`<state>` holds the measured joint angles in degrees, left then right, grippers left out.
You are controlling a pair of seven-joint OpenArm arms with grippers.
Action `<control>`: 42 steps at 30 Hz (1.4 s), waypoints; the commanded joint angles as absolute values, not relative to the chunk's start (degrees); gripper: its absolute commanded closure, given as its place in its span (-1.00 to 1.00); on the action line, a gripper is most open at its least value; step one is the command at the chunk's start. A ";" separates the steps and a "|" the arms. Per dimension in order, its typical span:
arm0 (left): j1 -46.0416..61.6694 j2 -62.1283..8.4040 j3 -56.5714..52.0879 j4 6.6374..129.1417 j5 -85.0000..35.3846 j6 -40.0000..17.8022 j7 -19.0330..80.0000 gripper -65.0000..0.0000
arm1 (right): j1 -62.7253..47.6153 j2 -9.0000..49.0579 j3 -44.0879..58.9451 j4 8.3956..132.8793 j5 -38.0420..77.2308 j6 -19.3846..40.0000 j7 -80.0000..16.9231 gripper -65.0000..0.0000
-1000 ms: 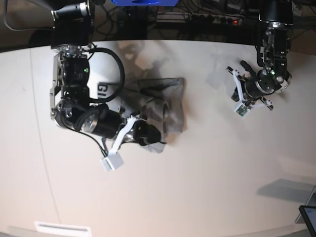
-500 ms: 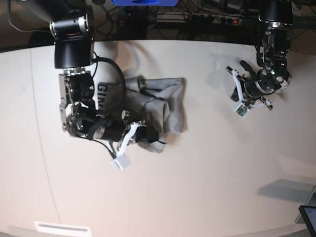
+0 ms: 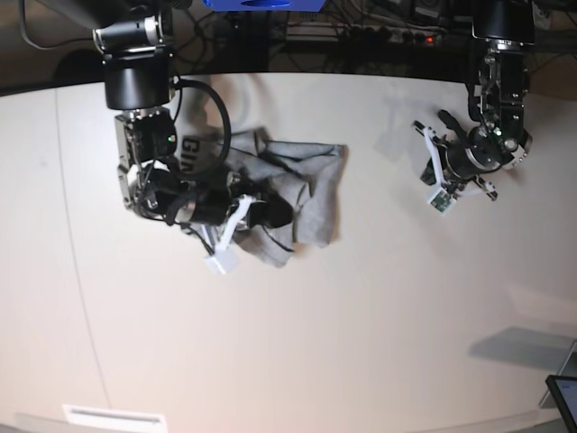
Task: Fold the T-shirt properly
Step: 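Release the left gripper and press the bundle's end inward with the right gripper, then tuck and flatten the bundle's loose end with the right gripper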
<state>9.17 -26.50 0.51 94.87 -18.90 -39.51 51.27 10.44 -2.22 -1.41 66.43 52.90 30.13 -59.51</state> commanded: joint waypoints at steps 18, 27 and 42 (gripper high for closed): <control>7.34 -25.27 0.31 93.23 -19.03 -40.00 51.65 1.00 | 9.01 -3.74 -1.63 91.30 52.62 18.07 -72.57 1.00; 7.25 -25.27 0.31 93.23 -19.03 -40.00 51.56 1.00 | 3.56 -4.97 -1.89 97.45 52.53 9.80 -72.40 1.00; 6.11 -25.10 0.48 93.23 -19.03 -40.00 51.56 1.00 | 3.56 -2.95 -8.04 77.49 52.44 4.00 -63.96 1.00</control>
<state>6.28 -24.43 0.82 92.82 -19.16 -39.55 51.20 3.81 -3.07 -8.23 78.08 53.56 4.40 -63.77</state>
